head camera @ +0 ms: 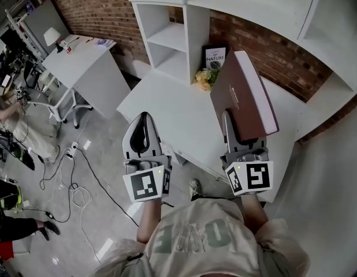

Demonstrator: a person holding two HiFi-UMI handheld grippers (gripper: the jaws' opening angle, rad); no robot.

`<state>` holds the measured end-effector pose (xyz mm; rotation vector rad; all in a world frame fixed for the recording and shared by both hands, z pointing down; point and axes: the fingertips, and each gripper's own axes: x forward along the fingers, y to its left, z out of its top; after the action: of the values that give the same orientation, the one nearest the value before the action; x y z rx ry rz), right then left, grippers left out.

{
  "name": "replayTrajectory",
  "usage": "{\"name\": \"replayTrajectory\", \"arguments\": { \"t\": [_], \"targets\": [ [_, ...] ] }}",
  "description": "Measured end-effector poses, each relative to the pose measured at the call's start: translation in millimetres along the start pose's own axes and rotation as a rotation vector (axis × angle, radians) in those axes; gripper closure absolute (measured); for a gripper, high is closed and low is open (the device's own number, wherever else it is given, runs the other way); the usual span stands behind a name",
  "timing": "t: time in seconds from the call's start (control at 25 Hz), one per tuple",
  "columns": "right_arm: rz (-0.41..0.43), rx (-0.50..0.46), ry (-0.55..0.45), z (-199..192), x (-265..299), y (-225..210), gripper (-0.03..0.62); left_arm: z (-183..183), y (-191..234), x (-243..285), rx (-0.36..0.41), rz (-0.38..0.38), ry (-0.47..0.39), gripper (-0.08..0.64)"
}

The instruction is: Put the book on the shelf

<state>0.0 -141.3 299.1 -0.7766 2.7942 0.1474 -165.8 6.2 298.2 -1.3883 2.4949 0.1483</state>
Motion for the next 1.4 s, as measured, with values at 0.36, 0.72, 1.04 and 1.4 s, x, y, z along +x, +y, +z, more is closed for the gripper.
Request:
{"name": "replayTrajectory", "arguments": {
  "t": [0.36,0.72,1.04,1.4],
  "targets": [
    [-0.045,-0.027,0.031,-21,82,-41,0.439,-31,-2,108,-0.022,-0.064,0.025,0.548],
    [-0.137,-0.035,0.079,-54,113,-71,0.439,-58,-23,176,-0.069,-0.182,0.019,0.548],
    [-0.241,-0.071,0.090,-58,126,-71,0.439,-65,-31,207,-0.081,-0.310,0.007,0.548],
    [-0.368,-0.098,0.119,-60,119,-69,0.439,-61,-78,222,-0.158,-0.519,-0.023,0.548]
  ]
}}
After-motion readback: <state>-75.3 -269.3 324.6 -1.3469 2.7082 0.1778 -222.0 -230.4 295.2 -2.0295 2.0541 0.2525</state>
